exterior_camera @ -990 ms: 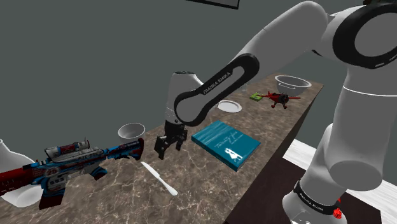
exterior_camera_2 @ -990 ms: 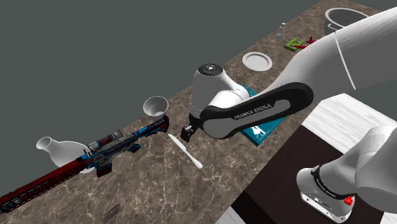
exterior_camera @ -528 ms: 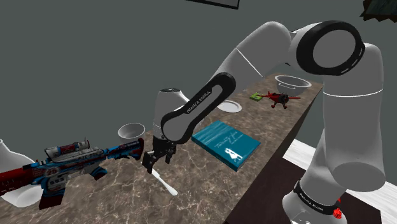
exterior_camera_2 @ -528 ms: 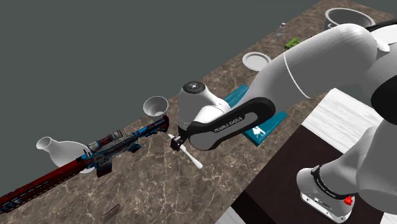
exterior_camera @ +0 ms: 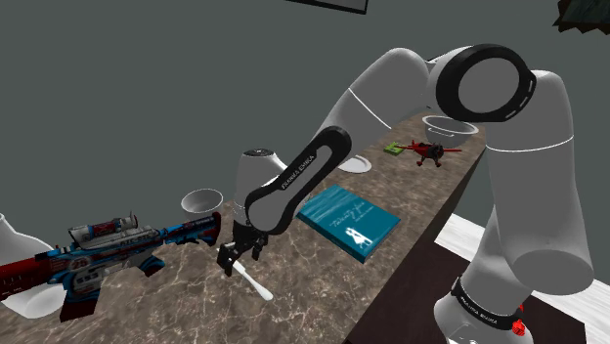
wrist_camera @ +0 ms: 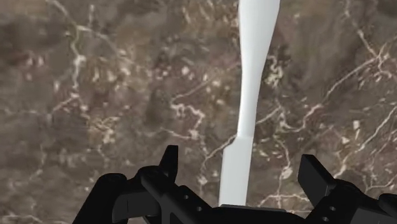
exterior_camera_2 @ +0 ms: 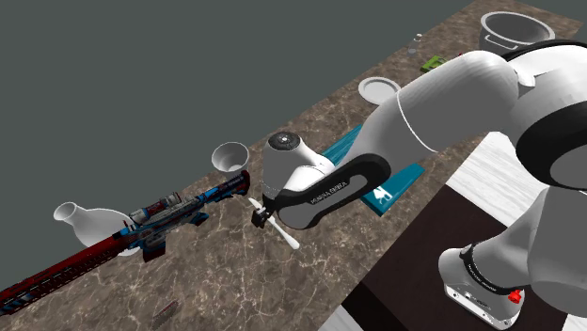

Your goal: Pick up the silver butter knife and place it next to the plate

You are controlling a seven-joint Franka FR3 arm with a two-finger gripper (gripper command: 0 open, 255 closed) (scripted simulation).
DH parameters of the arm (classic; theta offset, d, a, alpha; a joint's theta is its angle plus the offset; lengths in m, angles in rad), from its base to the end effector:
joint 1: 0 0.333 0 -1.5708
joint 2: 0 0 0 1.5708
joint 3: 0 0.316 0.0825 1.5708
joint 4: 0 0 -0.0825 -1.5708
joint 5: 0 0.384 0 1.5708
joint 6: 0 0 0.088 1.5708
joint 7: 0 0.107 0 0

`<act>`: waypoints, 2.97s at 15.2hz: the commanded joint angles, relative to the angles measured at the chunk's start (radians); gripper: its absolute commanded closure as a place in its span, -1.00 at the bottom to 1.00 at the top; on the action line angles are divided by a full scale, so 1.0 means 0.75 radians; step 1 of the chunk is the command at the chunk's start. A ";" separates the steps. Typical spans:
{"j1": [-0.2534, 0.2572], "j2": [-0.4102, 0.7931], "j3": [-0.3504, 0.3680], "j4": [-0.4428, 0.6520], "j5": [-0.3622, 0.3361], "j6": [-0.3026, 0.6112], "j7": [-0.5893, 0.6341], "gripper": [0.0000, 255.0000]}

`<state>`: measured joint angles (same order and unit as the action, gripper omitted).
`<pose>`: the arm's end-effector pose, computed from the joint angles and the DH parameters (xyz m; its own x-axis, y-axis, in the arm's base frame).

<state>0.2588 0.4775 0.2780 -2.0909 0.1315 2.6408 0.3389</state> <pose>0.5127 0.2992 0.2073 0.9988 0.0498 -0.0008 0.0485 -0.9767 -0.2089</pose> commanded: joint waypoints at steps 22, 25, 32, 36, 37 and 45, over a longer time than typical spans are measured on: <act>0.054 -0.110 -0.002 0.068 -0.147 -0.366 -0.068 -1.00; 0.062 -0.073 -0.007 0.060 -0.157 -0.322 -0.061 -1.00; 0.076 -0.013 -0.016 0.053 -0.173 -0.256 -0.051 -1.00; 0.076 -0.013 -0.016 0.053 -0.173 -0.256 -0.051 -1.00; 0.076 -0.013 -0.016 0.053 -0.173 -0.256 -0.051 -1.00; 0.076 -0.013 -0.016 0.053 -0.173 -0.256 -0.051 1.00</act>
<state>0.3157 0.4677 0.2657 -2.0510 0.0021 2.4490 0.3006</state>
